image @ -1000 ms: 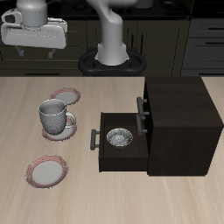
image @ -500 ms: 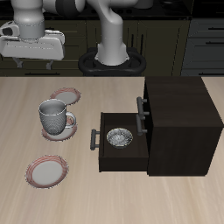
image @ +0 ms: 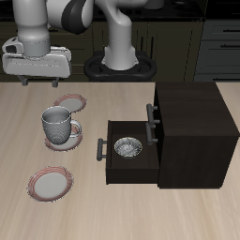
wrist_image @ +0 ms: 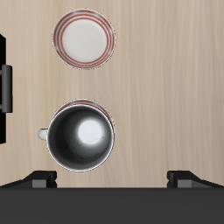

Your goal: Place the porcelain mug that is on the plate onto the farthest plate relative to the robot

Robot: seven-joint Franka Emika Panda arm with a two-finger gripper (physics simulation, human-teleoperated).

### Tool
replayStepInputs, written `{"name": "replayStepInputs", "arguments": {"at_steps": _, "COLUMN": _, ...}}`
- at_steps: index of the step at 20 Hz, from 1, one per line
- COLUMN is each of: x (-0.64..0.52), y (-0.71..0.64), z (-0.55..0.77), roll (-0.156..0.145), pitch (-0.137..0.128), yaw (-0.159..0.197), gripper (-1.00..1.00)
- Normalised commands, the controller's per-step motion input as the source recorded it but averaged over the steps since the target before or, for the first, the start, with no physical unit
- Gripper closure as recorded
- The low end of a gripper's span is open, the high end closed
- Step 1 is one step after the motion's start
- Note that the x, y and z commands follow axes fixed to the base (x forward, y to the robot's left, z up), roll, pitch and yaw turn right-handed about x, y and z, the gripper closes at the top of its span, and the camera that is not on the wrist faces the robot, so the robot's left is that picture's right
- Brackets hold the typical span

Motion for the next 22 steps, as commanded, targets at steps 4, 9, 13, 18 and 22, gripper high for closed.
{"name": "replayStepInputs", "arguments": {"at_steps": 4, "x": 0.02, "y": -0.05, "z": -0.31, "roll": 0.005, "pitch": 0.008, "yaw": 0.004, "gripper": -1.0}}
{"name": "replayStepInputs", "arguments": {"at_steps": 9, "x": 0.0, "y": -0.07, "z": -0.3, "roll": -0.016, "pitch": 0.016, "yaw": -0.003, "gripper": -1.0}}
{"name": "replayStepInputs", "arguments": {"at_steps": 13, "x": 0.05, "y": -0.01, "z": -0.36, "roll": -0.013, "pitch": 0.018, "yaw": -0.003, "gripper": -1.0}}
{"name": "replayStepInputs", "arguments": {"at_steps": 18, "x": 0.03, "y": 0.02, "z": -0.28, "roll": 0.001, "pitch": 0.02, "yaw": -0.003, "gripper": -1.0}}
{"name": "replayStepInputs", "arguments": {"at_steps": 22, "x": 0.07, "y": -0.03, "z": -0.34, "roll": 0.0, "pitch": 0.039, "yaw": 0.001, "gripper": -1.0}}
